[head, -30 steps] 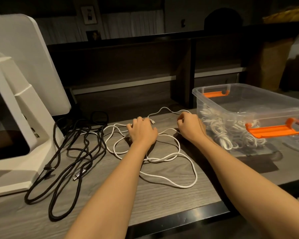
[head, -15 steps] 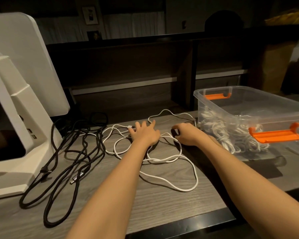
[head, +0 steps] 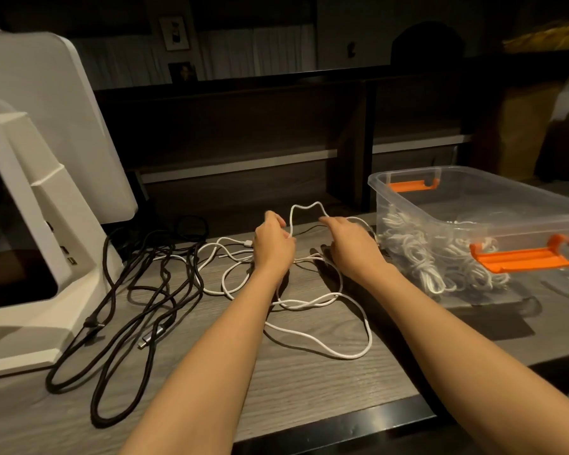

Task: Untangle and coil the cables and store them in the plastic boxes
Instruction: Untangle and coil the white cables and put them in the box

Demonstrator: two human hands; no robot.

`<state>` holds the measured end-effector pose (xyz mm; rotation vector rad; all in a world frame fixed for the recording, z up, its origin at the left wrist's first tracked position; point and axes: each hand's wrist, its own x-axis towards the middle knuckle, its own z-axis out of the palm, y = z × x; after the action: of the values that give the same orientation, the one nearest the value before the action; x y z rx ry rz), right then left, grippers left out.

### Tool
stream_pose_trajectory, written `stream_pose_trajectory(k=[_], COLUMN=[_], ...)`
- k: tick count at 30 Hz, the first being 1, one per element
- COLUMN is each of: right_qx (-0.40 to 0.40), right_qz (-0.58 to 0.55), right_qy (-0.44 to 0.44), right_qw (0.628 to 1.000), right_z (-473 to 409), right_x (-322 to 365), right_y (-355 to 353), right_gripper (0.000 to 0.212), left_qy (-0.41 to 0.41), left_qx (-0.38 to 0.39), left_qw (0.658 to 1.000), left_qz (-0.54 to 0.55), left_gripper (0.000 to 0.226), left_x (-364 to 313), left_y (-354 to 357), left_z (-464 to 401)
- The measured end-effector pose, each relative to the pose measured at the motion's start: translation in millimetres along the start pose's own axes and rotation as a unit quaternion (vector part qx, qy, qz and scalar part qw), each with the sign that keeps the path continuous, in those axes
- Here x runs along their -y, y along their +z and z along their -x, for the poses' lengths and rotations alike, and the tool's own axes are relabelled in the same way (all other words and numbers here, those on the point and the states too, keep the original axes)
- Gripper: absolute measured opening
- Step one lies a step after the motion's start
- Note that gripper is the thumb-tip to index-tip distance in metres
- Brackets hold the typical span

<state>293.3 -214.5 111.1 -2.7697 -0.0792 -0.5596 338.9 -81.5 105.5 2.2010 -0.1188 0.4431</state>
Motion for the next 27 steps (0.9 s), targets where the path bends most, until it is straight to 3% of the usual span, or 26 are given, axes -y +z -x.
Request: stream_pose_trajectory(k=[3,6,11,14,17,22,27], right_qx=[-0.027,-0.027,-0.020,-0.058,-0.055,-0.091,-0.139], right_qz=[-0.058,-0.042,-0.093,-0.105,-0.078,-0.042,-0.053], right_qy=[-0.025,-0.039,-0.040,-0.068,-0.074,-0.064,-0.075], right_qw=[0.998,0.998,0.995,0.990,0.993,0.993,0.986], right_z=[1.7,0.0,1.2,-0.2,-3.7,-8.1,-3.1], right_x=[-1.6,-6.3,-9.8,-8.7,-8.5,-20.7,-8.0], right_y=[-0.4,4.0,4.2,1.0,5.5,11.1,9.3], right_gripper=[0.078,0.085,0.094,0.098,0.074,0.018,0.028], left_qy=[-0.039,-0.035,-0.028,0.007,0.042,0.053,0.005], left_qx=[0.115,0.222,0.197,0.264,0.293,0.185,0.181], left_qw=[0.985,0.965,0.967,0.948,0.944,0.969,0.971], left_qz=[0.122,0.131,0.160,0.180,0.145,0.157,0.158], left_gripper=[0.034,0.031,0.036,0.040,0.054,0.044,0.040], left_x=[-15.2,-21.3,-22.1,-23.1,-27.2,-14.1,-17.5], left_y=[-12.1,-18.9,-16.4,-21.9,-25.7,-21.1,-15.7], left_z=[4.6,12.6,14.2,19.6,22.1,16.8,12.8])
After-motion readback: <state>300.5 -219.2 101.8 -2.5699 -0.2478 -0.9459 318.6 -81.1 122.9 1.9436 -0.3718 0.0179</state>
